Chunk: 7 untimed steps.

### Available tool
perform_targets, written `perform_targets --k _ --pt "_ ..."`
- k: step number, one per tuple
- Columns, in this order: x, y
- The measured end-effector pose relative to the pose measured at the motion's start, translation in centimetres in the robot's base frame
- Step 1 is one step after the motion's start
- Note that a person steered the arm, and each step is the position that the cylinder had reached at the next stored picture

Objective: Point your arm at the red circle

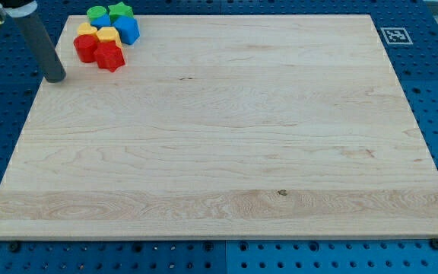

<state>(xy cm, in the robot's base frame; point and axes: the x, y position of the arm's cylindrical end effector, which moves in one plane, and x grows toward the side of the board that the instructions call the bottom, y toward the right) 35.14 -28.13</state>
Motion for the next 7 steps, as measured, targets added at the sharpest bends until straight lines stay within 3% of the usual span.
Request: perform_targets --k 4,5,7 --pt "-7.8 0.3" --pt "-7.7 0.3" --pt "-7.8 6.0"
